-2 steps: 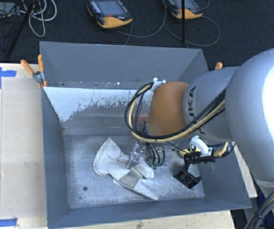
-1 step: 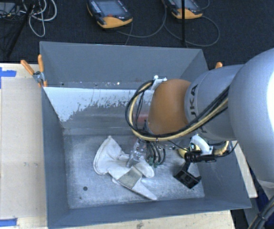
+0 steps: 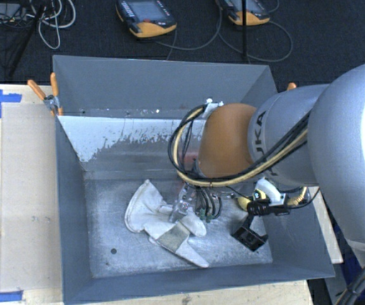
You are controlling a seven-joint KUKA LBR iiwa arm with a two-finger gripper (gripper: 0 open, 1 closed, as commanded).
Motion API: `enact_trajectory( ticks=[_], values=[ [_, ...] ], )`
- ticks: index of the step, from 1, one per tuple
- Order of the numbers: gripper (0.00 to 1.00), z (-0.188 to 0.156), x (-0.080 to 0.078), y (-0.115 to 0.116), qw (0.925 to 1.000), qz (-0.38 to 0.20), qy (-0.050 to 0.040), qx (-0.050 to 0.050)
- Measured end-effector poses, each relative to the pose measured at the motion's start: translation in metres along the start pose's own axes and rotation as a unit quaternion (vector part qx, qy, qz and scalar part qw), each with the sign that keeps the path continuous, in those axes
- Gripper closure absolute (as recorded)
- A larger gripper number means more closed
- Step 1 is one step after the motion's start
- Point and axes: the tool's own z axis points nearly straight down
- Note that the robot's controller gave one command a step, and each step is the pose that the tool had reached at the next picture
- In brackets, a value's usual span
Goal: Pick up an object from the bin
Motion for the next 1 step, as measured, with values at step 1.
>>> enact_trajectory(
  ticks=[1],
  values=[
    [1.00,-0.0136,0.0017,-0.0009,1.0000,-0.001,0.0035,0.002]
  ],
)
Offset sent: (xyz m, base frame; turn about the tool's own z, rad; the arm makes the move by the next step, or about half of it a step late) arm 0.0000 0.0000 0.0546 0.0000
